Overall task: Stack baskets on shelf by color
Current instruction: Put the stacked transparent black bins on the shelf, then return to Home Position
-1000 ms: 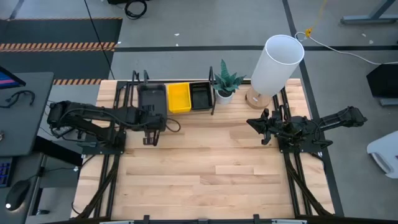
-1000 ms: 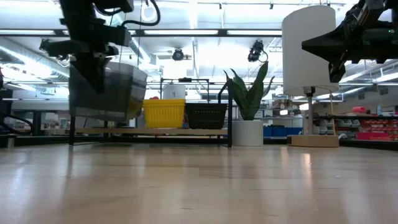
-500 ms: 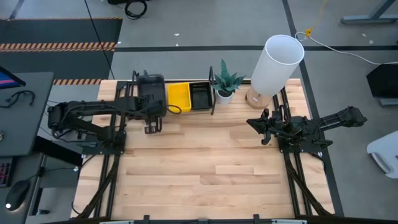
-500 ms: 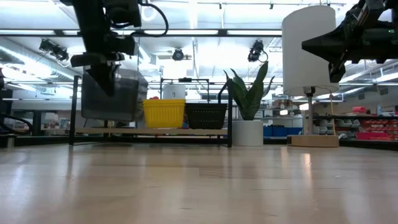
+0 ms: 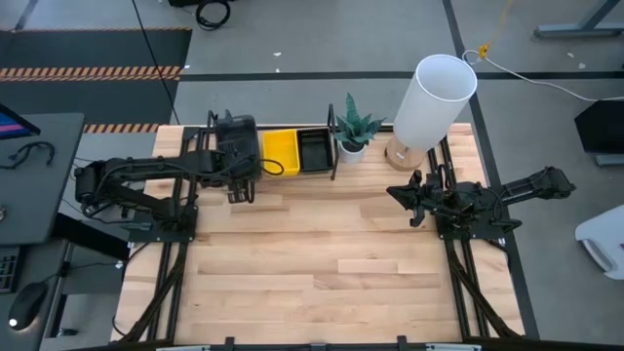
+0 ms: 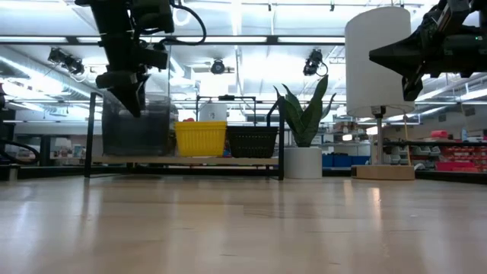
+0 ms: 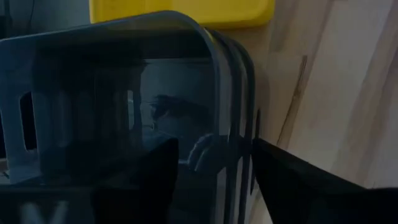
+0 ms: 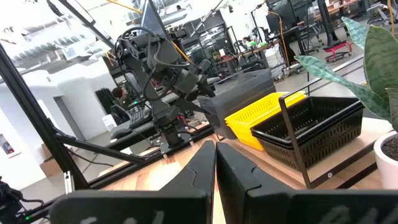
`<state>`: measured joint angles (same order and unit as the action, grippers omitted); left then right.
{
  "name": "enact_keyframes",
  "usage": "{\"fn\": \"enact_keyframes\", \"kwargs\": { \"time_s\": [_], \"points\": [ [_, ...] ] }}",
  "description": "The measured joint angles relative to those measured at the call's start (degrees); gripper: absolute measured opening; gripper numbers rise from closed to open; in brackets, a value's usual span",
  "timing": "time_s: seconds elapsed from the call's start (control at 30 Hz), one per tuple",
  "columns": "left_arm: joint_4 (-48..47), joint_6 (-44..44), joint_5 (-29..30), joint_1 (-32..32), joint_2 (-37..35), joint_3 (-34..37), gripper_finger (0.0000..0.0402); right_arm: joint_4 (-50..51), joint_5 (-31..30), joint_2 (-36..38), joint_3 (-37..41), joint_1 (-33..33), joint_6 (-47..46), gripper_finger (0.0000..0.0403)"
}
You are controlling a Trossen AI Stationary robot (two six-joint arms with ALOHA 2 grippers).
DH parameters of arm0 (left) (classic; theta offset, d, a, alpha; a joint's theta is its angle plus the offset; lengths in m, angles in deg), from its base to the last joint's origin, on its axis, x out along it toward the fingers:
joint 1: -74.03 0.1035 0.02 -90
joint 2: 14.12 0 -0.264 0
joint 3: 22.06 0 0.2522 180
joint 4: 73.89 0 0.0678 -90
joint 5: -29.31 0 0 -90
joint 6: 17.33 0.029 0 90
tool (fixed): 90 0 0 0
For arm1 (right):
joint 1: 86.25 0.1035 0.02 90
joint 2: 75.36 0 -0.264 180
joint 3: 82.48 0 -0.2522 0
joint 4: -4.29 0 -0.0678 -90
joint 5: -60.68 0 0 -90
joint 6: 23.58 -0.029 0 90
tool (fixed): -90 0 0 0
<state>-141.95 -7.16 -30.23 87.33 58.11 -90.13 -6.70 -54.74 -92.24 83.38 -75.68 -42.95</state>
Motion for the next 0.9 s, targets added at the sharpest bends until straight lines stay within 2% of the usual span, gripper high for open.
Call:
{"fn": "enact_keyframes", "kwargs": {
  "time_s": [0.2,0.67,0.77,0.9],
  "points": [
    [0.1,-1.7,0.2,-0.1,0.0,0.0,0.0226,0.0,0.0,0.0,0.0,0.0,0.0,0.0019],
    [-0.3,-1.9,5.8,-6.0,-0.2,-7.2,0.0192,0.0,0.0,0.0,0.0,0.0,0.0,0.0019],
    [3.9,-0.4,3.3,-7.6,-3.2,-7.5,0.0179,0.0,0.0,0.0,0.0,0.0,0.0,0.0019],
    [14.0,0.9,-5.2,-8.2,-12.5,-2.7,0.0152,0.0,0.0,0.0,0.0,0.0,0.0,0.0019]
  ]
}}
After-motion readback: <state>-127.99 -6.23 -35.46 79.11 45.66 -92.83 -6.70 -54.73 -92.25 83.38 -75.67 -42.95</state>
